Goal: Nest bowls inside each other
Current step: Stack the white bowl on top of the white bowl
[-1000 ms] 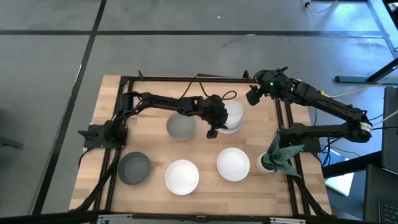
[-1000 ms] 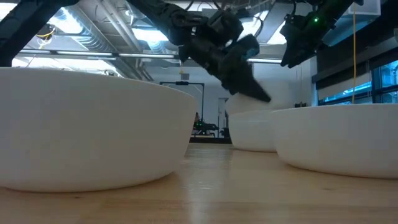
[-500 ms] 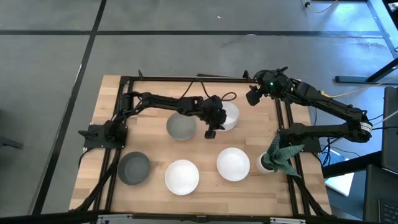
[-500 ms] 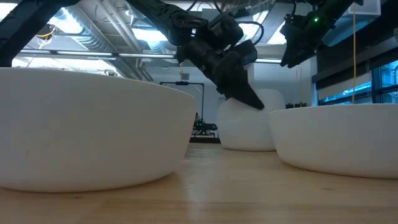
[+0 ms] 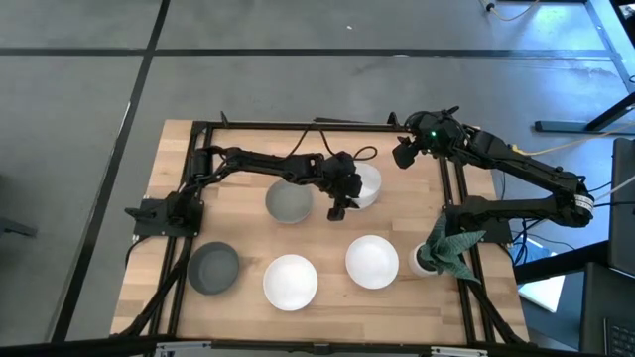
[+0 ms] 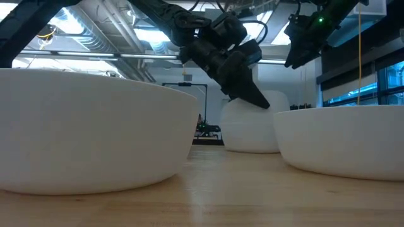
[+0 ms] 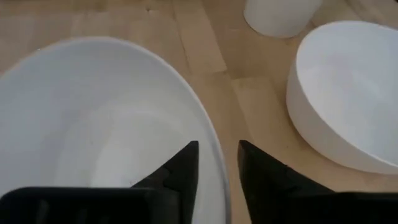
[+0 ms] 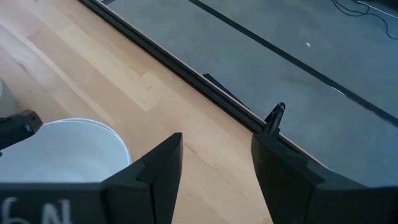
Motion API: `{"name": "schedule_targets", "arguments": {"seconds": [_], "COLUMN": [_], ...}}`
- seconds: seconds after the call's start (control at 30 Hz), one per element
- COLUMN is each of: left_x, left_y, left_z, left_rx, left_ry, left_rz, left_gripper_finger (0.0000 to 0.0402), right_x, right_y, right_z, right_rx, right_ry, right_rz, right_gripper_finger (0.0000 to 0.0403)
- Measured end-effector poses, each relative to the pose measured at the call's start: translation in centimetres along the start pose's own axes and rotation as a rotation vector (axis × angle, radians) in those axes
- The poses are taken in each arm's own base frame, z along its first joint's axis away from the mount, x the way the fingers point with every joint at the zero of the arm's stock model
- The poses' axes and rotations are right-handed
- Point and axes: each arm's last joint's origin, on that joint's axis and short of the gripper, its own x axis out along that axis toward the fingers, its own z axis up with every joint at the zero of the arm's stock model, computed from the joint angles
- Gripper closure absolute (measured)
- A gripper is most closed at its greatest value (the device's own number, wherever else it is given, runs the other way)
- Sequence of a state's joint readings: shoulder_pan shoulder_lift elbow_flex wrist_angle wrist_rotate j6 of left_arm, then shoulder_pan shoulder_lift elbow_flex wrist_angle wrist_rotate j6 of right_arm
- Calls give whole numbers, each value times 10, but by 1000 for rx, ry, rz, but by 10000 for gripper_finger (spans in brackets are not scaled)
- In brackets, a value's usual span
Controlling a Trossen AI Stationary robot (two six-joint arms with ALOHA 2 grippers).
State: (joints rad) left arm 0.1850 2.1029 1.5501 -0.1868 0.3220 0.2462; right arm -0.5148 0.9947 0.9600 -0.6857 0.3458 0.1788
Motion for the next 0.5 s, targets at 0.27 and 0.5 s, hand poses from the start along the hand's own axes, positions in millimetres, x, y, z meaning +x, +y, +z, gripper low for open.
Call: {"name": "schedule_targets", "arguments": {"seconds": [0.27, 0.5], "left_x": [-7, -50], "left_y": [1, 7], "left_z": [11, 35], "left_rx": [22, 43], "left_ry": [-46, -135], "left_rz": [103, 156], "left_gripper_finger": [235, 235], "right_x": [0, 0], "right_y": [0, 0], "right_z": [0, 0], "right_rx": [0, -2], "right_ry": [2, 2], "right_rz": [8, 8], "right_gripper_finger": [210, 210]}}
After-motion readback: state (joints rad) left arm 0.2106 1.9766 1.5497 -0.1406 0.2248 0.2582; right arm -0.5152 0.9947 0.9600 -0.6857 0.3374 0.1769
